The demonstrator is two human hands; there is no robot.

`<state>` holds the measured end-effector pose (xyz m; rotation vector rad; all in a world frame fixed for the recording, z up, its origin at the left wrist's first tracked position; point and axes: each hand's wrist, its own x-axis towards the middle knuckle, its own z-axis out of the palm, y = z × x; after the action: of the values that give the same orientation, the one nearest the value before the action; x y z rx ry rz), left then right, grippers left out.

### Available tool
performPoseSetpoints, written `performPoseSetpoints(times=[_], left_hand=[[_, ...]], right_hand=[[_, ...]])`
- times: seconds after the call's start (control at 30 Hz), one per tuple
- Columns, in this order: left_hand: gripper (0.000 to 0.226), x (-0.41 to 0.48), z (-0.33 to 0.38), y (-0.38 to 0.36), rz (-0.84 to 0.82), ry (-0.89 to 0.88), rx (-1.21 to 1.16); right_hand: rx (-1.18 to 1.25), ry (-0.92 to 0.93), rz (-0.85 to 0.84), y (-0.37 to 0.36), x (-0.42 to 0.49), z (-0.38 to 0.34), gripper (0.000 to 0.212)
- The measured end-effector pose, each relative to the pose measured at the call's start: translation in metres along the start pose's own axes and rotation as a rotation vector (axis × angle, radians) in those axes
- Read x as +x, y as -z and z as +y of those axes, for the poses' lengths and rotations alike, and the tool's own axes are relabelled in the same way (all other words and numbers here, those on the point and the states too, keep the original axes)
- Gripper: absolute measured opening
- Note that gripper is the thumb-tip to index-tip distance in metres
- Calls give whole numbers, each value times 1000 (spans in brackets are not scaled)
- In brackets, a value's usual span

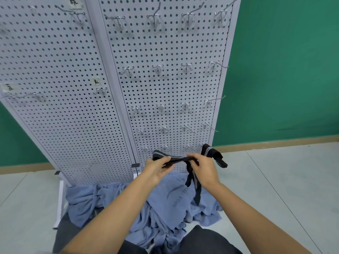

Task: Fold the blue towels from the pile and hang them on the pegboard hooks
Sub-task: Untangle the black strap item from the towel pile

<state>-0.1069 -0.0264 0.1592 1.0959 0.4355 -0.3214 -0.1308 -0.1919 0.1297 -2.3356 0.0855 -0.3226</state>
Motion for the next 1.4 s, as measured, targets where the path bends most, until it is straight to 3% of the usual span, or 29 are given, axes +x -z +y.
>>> performPoseSetpoints(times=[0.13, 0.33, 0.5, 0.73, 0.97, 1.4], left_hand=[[77, -2, -10, 1, 87, -204, 647], [43, 5, -36, -22, -120, -369, 1141], [11, 13, -42, -36, -26, -534, 1287], [11, 35, -28, -68, 43, -722, 1371], [20, 83, -33, -80, 110, -663, 1401], [32, 143, -62, -59, -31, -560, 1467]], right_hand=[[-91, 9, 11, 8, 4, 1, 25], [-144, 50, -78, 13, 7, 3, 23], [-172, 65, -72, 24, 13, 17, 22], [-112, 93, 75, 31, 50, 30, 23], [-52, 35, 29, 2, 92, 53, 27], [-62, 45, -193, -23, 113, 100, 37]])
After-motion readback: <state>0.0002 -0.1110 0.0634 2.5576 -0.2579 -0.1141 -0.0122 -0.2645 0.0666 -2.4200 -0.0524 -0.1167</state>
